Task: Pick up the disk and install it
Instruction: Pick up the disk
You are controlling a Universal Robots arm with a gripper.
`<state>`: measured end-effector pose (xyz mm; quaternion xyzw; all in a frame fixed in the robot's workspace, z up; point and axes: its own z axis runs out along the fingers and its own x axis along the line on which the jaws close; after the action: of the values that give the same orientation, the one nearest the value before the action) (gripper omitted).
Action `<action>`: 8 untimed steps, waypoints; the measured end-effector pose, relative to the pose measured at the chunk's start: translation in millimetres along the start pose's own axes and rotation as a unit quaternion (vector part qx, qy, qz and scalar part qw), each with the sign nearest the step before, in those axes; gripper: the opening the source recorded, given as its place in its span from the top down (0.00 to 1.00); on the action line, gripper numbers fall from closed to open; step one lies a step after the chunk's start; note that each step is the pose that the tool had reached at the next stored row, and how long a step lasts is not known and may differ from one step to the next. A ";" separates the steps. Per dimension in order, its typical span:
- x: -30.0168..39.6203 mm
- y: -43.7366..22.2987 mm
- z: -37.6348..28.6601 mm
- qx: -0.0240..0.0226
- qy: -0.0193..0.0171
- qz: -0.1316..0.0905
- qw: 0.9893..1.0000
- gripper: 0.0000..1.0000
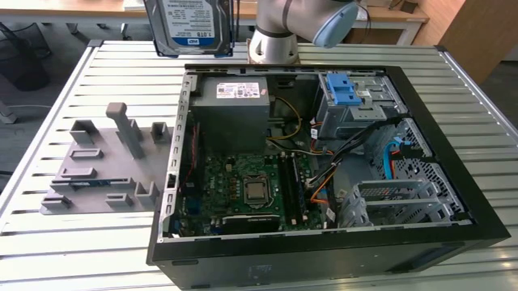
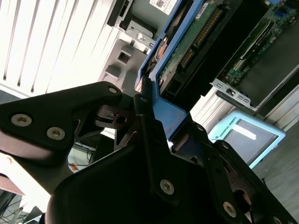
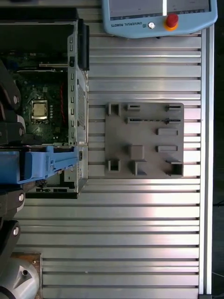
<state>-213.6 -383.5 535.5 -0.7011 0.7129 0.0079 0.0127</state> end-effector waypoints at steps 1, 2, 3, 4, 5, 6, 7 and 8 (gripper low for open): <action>0.0 -1.6 0.0 0.000 0.000 0.000 1.000 0.63; -0.1 -3.2 0.0 0.000 0.000 0.000 1.000 0.63; -0.1 -4.8 0.0 0.000 0.000 0.000 1.000 0.63; -0.1 -6.4 0.0 0.000 0.000 0.000 1.000 0.63; -0.1 -7.9 0.0 0.000 0.000 0.000 1.000 0.63; -0.1 -9.3 0.1 0.000 0.000 0.000 1.000 0.63; -0.2 -10.8 0.1 0.000 0.000 0.000 1.000 0.63; -0.2 -12.4 0.1 0.000 0.000 0.000 1.000 0.63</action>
<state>-201.2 -383.5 535.6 -0.7011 0.7129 0.0079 0.0127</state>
